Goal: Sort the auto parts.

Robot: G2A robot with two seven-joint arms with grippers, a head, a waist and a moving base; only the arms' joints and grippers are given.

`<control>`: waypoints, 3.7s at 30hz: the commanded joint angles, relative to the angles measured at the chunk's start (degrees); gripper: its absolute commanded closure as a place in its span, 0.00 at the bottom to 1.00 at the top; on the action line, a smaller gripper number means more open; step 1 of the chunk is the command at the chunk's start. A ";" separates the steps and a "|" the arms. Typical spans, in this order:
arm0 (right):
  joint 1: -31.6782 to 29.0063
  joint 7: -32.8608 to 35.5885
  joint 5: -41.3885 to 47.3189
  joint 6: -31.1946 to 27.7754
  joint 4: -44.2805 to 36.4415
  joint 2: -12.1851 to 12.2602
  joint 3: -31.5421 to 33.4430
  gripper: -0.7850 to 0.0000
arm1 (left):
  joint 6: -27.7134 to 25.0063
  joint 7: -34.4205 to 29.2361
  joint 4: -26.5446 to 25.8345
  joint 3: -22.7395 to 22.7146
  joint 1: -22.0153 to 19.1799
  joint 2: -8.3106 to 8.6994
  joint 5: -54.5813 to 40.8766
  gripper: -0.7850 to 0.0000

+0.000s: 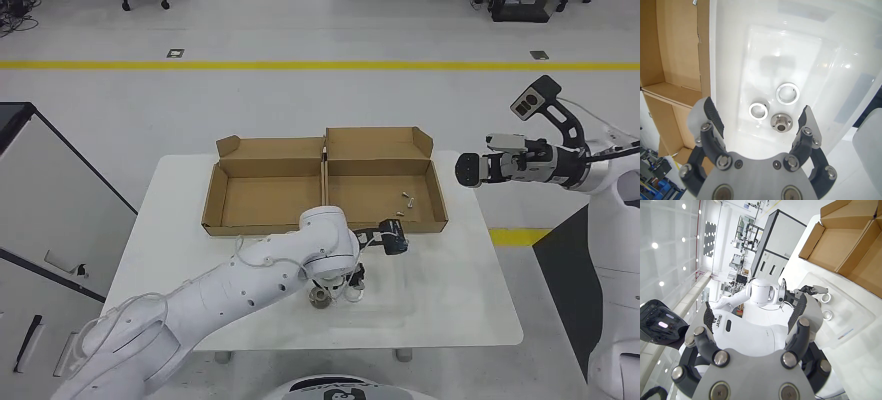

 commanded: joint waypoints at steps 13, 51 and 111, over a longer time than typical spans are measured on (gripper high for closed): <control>0.00 0.00 0.00 0.00 0.00 0.00 0.00 0.00 | -1.10 -2.74 8.14 4.88 -5.00 -4.27 -6.38 0.00; 0.00 0.00 0.00 0.00 0.00 0.00 0.00 0.00 | -3.42 -1.46 21.32 12.64 -7.85 -8.45 -13.28 0.56; 0.00 0.00 0.00 0.00 0.00 0.00 0.00 0.00 | -1.03 -3.84 9.59 8.80 -11.11 -6.10 -19.22 1.00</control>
